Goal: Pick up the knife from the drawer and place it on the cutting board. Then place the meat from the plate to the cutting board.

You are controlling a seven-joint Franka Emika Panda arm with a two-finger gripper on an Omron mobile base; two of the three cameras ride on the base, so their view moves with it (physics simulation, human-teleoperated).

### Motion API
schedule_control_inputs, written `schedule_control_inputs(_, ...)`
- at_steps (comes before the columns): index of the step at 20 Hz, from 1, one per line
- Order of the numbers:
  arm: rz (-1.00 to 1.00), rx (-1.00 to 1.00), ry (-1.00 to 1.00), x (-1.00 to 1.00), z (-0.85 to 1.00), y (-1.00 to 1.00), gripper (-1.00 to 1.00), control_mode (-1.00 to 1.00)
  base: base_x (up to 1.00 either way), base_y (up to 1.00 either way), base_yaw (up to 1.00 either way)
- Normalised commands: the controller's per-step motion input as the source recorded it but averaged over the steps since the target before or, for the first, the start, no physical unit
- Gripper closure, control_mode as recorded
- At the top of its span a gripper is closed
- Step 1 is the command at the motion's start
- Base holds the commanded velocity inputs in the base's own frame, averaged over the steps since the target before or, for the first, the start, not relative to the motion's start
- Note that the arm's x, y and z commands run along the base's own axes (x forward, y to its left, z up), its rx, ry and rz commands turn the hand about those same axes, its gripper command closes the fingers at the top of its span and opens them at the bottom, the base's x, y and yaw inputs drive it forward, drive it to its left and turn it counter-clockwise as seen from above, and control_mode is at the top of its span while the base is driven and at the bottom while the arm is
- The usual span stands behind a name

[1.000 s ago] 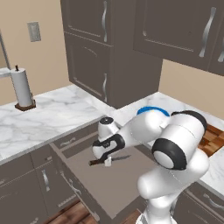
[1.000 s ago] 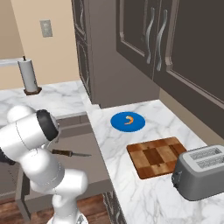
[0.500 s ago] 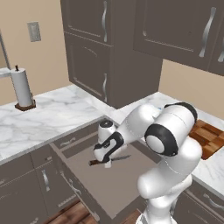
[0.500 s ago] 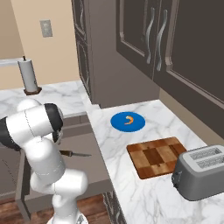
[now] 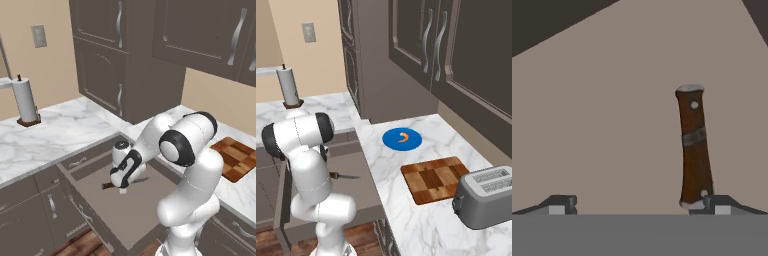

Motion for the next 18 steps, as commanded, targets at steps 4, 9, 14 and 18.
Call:
schedule_control_inputs(4, 0.0, 0.0, 0.0, 0.23, -0.22, 0.0, -1.0, -1.0, 0.0, 0.0, 0.0)
schedule_control_inputs(9, 0.0, 0.0, 0.01, 0.24, -0.22, 0.0, -1.0, -1.0, 0.0, 0.0, 0.0)
schedule_control_inputs(14, 0.0, 0.0, 0.03, 0.24, -0.21, 0.0, -1.0, -1.0, 0.0, 0.0, 0.0)
schedule_control_inputs(18, 0.0, 0.0, 0.01, 0.18, -0.23, 0.07, -1.0, -1.0, 0.0, 0.0, 0.0)
